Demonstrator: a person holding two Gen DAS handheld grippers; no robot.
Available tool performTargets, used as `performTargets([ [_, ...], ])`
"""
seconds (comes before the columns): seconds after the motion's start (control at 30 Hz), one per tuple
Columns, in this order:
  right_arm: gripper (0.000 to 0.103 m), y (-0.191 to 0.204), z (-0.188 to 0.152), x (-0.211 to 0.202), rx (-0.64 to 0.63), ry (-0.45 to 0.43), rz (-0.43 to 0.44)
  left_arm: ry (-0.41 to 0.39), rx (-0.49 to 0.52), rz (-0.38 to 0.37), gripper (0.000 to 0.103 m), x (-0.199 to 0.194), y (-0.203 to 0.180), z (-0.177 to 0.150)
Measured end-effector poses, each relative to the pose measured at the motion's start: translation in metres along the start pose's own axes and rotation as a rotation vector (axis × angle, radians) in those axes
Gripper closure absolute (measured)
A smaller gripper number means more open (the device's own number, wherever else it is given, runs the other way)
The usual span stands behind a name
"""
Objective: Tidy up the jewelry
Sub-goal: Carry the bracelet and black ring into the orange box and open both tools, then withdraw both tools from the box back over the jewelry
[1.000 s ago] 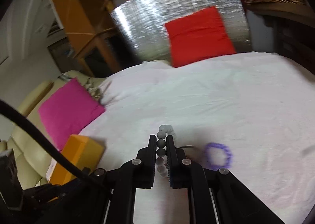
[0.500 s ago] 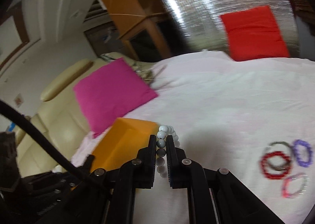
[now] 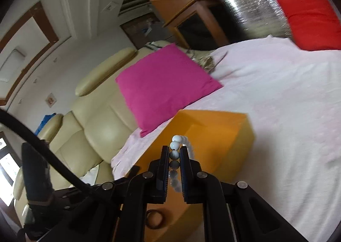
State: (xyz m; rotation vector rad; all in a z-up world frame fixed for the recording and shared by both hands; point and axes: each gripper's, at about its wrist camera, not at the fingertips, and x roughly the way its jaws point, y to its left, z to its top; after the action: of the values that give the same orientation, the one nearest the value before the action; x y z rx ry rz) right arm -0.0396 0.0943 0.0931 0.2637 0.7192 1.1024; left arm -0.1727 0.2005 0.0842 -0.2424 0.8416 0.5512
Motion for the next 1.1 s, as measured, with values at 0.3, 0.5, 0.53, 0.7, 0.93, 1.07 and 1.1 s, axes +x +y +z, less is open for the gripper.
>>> performTargets([
  [0.3,0.09,-0.001,-0.016,0.038,-0.027,0.082,-0.044,0.033,-0.021,0.029,0.084,0.013,0.005,-0.002],
  [0.5,0.08,-0.012,-0.008,0.028,0.017,0.06,-0.069,0.032,-0.008,0.042,0.06,0.015,-0.003,-0.002],
  [0.53,0.077,-0.013,-0.007,0.025,0.023,0.053,-0.071,0.027,-0.004,0.043,0.056,0.014,-0.005,-0.003],
  [0.7,0.071,-0.017,0.003,0.004,0.051,0.014,-0.105,0.024,0.013,0.038,0.049,0.009,-0.015,-0.007],
  [0.93,0.045,-0.018,0.008,-0.025,0.015,-0.018,-0.195,0.035,0.028,-0.026,0.037,-0.002,-0.044,-0.01],
  [1.07,0.045,-0.031,0.011,-0.047,0.035,-0.038,-0.236,0.035,0.043,-0.068,0.034,-0.009,-0.063,-0.012],
  [1.1,0.045,-0.036,0.013,-0.053,0.044,-0.046,-0.25,0.035,0.045,-0.077,0.033,-0.012,-0.068,-0.012],
])
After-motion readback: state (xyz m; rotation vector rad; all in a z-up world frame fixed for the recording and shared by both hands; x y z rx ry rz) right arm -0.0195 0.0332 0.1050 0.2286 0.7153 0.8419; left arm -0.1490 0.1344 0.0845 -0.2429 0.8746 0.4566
